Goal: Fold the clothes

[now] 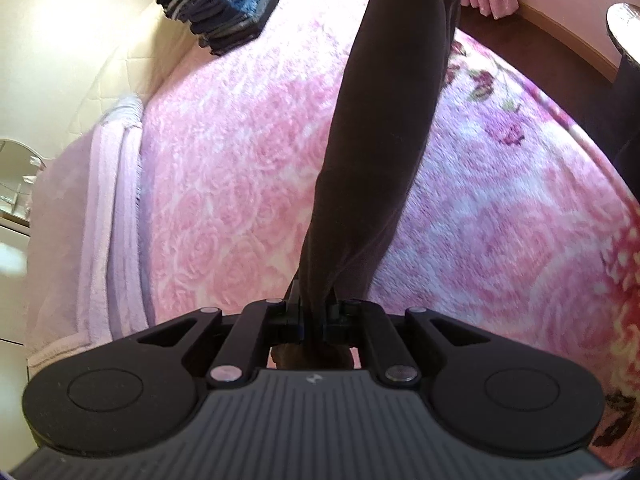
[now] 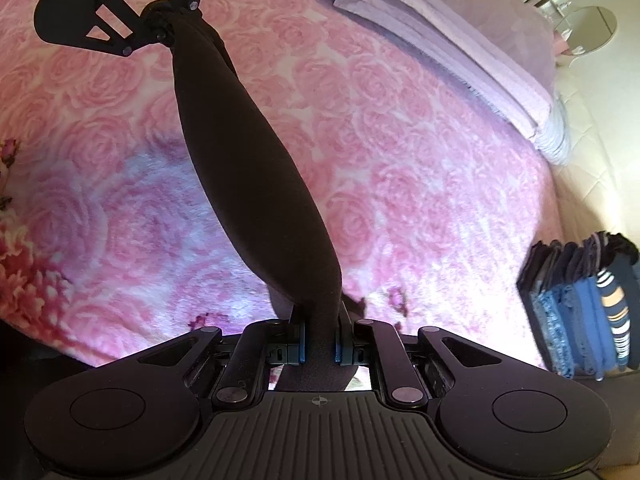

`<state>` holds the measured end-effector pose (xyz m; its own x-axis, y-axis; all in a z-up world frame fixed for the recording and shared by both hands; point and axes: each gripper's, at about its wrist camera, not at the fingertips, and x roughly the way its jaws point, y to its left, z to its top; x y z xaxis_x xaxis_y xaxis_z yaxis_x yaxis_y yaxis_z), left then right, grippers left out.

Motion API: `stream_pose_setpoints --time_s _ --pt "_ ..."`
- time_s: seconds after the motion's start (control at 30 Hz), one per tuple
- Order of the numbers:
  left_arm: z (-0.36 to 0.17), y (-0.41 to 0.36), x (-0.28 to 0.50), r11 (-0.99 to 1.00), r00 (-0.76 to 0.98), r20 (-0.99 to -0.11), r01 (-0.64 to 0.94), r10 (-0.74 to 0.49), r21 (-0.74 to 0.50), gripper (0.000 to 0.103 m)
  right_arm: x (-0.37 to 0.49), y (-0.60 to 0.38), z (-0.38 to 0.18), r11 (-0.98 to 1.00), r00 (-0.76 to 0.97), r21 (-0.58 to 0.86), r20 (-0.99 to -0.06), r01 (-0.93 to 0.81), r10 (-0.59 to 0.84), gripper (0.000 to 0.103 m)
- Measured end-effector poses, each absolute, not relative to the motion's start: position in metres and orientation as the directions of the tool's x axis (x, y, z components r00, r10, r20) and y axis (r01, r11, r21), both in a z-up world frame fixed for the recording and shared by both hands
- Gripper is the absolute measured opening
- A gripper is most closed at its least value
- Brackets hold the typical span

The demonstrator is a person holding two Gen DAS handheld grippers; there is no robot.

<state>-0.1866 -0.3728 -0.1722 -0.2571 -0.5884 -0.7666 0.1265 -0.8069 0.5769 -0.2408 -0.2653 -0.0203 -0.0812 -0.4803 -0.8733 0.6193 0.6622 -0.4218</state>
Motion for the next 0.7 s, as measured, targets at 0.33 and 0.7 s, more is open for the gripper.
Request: stream_pose_setpoints --time_s 0.33,0.7 --pt "-0.145 -0.365 -0.207 -0.777 -0.288 -0.727 0.118 -0.623 0.618 0.006 -0.260 -0.252 0.012 0.635 -0.088 -0.449 -0.852 0.628 -0.516 0.010" --pt "-0.117 -0.367 -0.283 -0.744 -0.265 -0.703 0.105 -0.660 0.660 0.006 -0.335 -0.251 0.036 0.637 -0.036 -0.459 -0.827 0.619 -0.561 0.010"
